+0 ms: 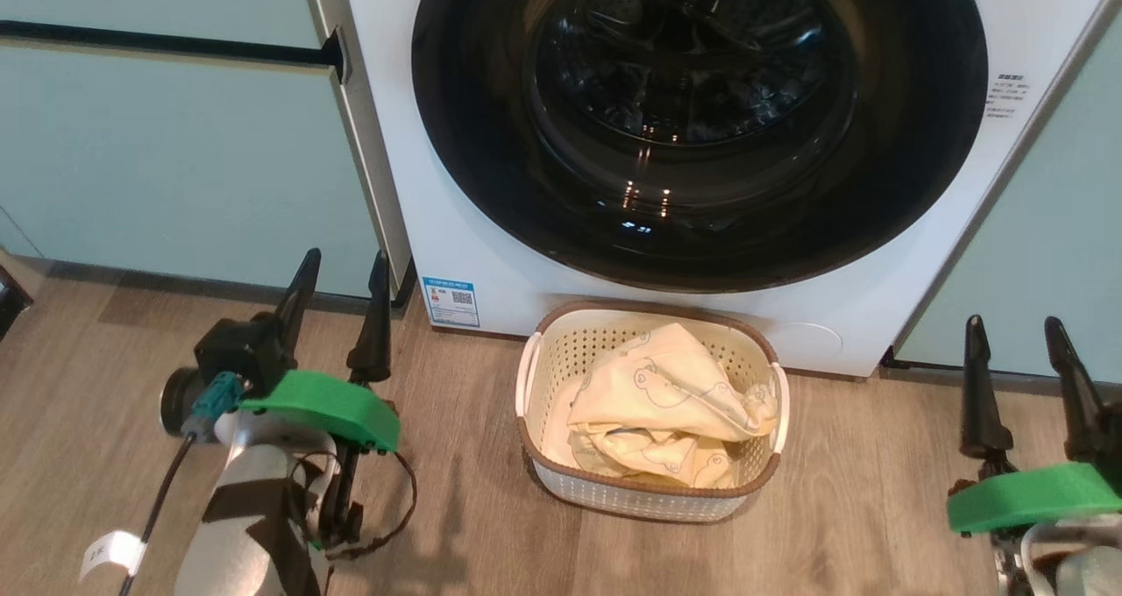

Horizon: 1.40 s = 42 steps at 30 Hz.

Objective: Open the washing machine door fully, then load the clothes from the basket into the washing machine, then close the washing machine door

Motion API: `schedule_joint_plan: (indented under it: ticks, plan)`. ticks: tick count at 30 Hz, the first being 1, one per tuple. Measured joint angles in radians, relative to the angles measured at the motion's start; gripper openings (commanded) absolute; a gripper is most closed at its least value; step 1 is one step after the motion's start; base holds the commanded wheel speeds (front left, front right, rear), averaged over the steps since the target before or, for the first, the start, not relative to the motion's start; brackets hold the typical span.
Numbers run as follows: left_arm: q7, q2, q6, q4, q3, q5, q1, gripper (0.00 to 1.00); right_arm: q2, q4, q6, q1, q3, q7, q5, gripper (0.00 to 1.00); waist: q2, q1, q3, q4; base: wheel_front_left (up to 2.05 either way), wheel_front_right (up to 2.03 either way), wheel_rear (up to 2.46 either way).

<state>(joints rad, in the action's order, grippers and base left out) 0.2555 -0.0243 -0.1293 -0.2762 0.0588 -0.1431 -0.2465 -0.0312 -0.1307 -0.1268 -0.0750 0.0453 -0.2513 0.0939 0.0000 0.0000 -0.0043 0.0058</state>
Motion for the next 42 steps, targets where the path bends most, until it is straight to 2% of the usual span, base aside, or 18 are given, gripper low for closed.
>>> schedule_joint_plan:
  ticks: [10,42]
  plan:
    - [0.000,-0.002,0.000,-0.006,-0.030,-0.034,0.000,1.00,0.000,-0.045,0.000,0.000,0.005,0.000,0.007,1.00,0.0000,0.0000,0.002,0.002,0.00,0.00,0.00]
    - [0.000,-0.008,0.000,-0.102,-0.023,-0.035,0.000,1.00,0.000,-0.049,0.000,0.000,-0.005,0.000,0.007,1.00,0.0000,0.0000,-0.011,0.001,0.00,0.00,0.00]
